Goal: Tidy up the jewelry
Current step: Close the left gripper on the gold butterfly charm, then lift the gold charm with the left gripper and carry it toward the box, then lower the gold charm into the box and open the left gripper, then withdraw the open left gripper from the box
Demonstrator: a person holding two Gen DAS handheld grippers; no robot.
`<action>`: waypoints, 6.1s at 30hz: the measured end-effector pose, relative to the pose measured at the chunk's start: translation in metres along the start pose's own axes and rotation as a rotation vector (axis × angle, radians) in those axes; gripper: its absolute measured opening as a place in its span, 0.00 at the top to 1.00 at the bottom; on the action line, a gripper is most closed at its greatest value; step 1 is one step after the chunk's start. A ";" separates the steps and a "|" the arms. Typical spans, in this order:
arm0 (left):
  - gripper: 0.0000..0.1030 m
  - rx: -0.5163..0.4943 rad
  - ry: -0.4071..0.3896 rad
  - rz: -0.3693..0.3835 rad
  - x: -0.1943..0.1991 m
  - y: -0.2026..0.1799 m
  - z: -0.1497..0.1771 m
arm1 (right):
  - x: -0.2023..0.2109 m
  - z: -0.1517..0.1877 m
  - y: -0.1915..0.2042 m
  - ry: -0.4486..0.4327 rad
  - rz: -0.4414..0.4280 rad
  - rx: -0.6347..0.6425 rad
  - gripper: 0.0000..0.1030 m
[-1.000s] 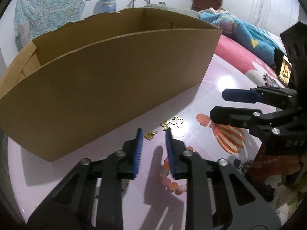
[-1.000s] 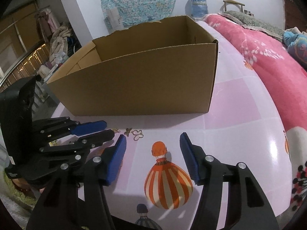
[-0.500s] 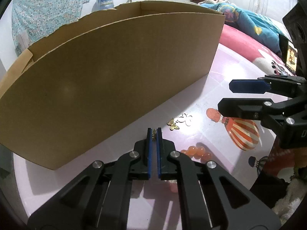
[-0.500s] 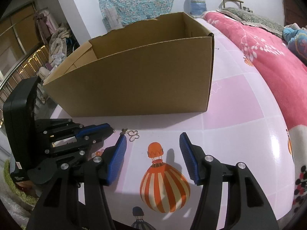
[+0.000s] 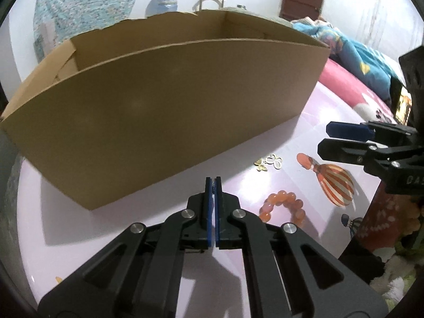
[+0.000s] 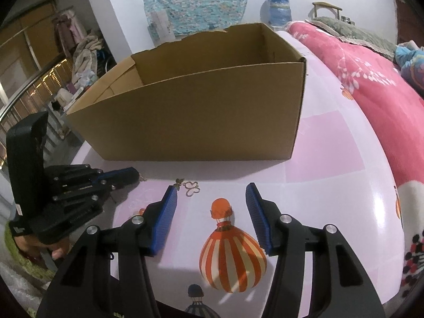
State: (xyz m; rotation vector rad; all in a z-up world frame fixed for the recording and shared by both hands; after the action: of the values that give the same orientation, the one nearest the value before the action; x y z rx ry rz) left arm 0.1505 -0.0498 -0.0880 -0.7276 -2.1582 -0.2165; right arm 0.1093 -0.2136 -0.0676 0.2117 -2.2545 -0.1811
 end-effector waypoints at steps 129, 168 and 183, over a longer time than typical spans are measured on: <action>0.85 0.275 0.264 0.198 -0.083 0.042 -0.177 | -0.020 -0.124 -0.013 0.148 -0.164 0.234 0.86; 0.18 0.127 -0.098 0.033 0.123 0.017 -0.091 | 0.101 -0.082 -0.003 -0.170 -0.141 0.035 0.30; 0.17 0.201 0.117 -0.090 0.076 0.030 0.011 | 0.072 -0.037 -0.008 -0.070 -0.115 -0.056 0.27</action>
State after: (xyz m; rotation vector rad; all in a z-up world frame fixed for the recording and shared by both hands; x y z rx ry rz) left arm 0.1228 0.0117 -0.0399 -0.4917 -2.0676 -0.0851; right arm 0.0935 -0.2392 0.0084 0.3098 -2.3047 -0.3171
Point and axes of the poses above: each gripper's, at about its wrist camera, not at the fingertips, and x roughly against the way its jaws point, y to its left, z to its underside, the point moved 6 cm from there along -x, roughly the way its jaws point
